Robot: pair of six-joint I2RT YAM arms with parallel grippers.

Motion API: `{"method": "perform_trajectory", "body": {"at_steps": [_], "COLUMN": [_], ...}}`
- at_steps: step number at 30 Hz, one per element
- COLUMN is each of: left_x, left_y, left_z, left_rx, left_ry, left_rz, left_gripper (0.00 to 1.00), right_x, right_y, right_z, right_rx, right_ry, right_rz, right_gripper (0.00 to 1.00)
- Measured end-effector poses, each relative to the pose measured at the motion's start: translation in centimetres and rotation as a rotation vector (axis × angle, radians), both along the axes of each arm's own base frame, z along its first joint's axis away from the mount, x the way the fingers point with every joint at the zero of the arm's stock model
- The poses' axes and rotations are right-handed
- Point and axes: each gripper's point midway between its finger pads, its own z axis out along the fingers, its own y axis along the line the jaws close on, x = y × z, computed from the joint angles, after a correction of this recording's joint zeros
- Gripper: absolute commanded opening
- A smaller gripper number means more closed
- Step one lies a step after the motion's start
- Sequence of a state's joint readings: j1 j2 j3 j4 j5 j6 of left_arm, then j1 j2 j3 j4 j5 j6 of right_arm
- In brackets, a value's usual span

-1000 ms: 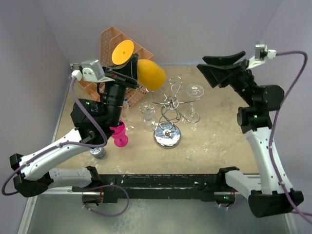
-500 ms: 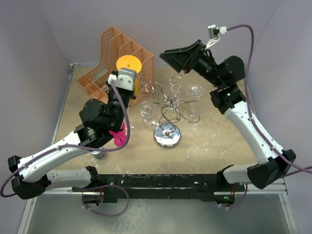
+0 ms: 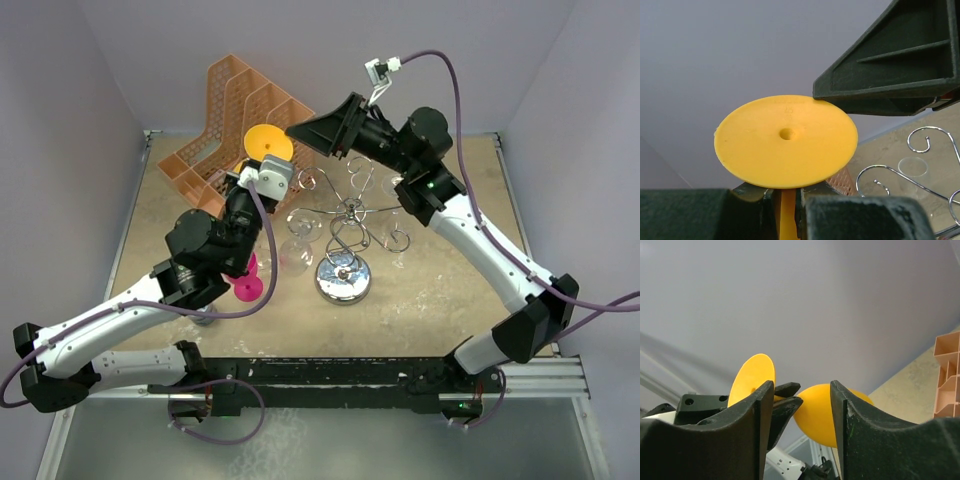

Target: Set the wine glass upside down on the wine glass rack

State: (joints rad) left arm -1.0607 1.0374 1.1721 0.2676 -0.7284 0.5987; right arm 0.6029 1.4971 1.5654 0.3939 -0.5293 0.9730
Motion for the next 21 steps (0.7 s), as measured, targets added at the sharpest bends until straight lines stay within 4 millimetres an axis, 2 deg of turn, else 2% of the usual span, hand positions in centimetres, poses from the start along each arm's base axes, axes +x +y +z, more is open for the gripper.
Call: {"method": "perform_trajectory", "body": {"at_steps": [5,11,14,17,19,20,21], "left_x": [0.1,0.2,0.3,0.3,0.4,0.4,0.4], "left_y": [0.2,0.5,0.3,0.2,0.2,0.2,0.2], "left_z": [-0.2,-0.4,-0.5,-0.8,-0.9,-0.9,-0.9], "left_rx": [0.02,0.031,0.038,0.045,0.049,0.048,0.047], "left_ry": [0.0,0.005,0.007,0.01,0.013,0.013,0.013], "left_rz": [0.018,0.035,0.036,0.036,0.038,0.038,0.037], "left_gripper": [0.0,0.0,0.0,0.0,0.0,0.01,0.08], "right_x": [-0.7,-1.2,-2.3,-3.2,-3.6,-3.7,-3.7], "right_y": [0.6,0.9,1.6,2.1,2.2,2.2,2.2], "right_z": [0.0,-0.3,-0.6,-0.7,-0.5,-0.5,-0.4], "right_rx": [0.009,0.031,0.031,0.033,0.038,0.04,0.047], "right_ry": [0.007,0.02,0.031,0.038,0.037,0.039,0.056], "right_rz": [0.034,0.057,0.106,0.136,0.153,0.157,0.163], "right_gripper": [0.42,0.4,0.38,0.25,0.11,0.04,0.0]}}
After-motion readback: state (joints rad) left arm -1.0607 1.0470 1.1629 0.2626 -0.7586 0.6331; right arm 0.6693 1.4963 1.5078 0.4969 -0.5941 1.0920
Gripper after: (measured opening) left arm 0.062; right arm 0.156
